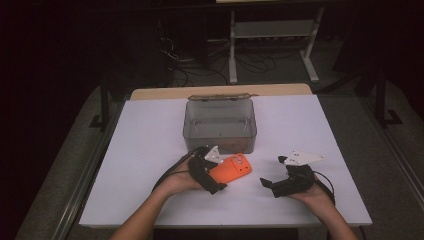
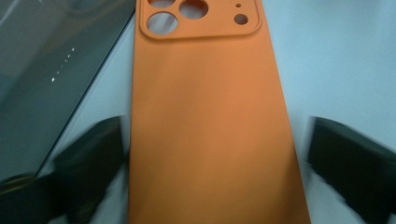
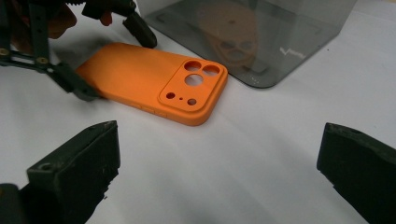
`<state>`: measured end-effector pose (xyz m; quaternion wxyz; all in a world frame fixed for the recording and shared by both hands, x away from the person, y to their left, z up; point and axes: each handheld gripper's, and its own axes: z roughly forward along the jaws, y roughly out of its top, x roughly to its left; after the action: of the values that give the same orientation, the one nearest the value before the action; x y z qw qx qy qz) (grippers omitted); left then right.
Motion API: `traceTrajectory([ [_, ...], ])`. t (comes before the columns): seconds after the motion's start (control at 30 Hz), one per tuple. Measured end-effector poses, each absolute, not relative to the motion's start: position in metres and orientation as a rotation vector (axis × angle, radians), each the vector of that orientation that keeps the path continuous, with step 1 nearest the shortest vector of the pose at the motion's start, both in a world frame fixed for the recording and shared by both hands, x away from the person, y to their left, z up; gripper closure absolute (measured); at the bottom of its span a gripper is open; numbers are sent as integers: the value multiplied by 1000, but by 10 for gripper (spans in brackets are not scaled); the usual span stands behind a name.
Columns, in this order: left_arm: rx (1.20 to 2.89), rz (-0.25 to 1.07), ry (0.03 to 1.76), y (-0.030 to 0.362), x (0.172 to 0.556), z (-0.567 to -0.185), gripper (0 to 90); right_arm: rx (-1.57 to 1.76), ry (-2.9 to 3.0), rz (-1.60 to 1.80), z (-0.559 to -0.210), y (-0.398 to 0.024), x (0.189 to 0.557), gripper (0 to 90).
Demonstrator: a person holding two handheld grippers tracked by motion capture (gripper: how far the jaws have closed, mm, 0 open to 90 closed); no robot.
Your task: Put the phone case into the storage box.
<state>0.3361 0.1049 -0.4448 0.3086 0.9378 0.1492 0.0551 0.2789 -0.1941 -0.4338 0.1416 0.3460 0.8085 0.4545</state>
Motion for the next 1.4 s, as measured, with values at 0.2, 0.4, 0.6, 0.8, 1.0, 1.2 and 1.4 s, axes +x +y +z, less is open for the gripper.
traceTrajectory([
  [0.2,2481,143,399,105,336,-445,103,1001,2334,1312,-434,-194,279,0],
  [0.4,2482,142,410,105,336,-445,113,1001,2333,1313,-434,-194,279,0],
  [0.6,2489,146,414,106,337,-444,138,1001,2333,1313,-434,-194,279,0],
  [0.8,2490,154,419,105,335,-444,147,1002,2332,1315,-434,-195,279,0],
  [1.0,2487,161,425,105,334,-444,149,1005,2333,1314,-434,-195,279,0],
  [1.2,2489,160,436,105,334,-444,155,1005,2333,1314,-434,-195,280,0],
  [1.4,2495,154,444,105,334,-443,163,1007,2332,1316,-434,-194,280,0],
])
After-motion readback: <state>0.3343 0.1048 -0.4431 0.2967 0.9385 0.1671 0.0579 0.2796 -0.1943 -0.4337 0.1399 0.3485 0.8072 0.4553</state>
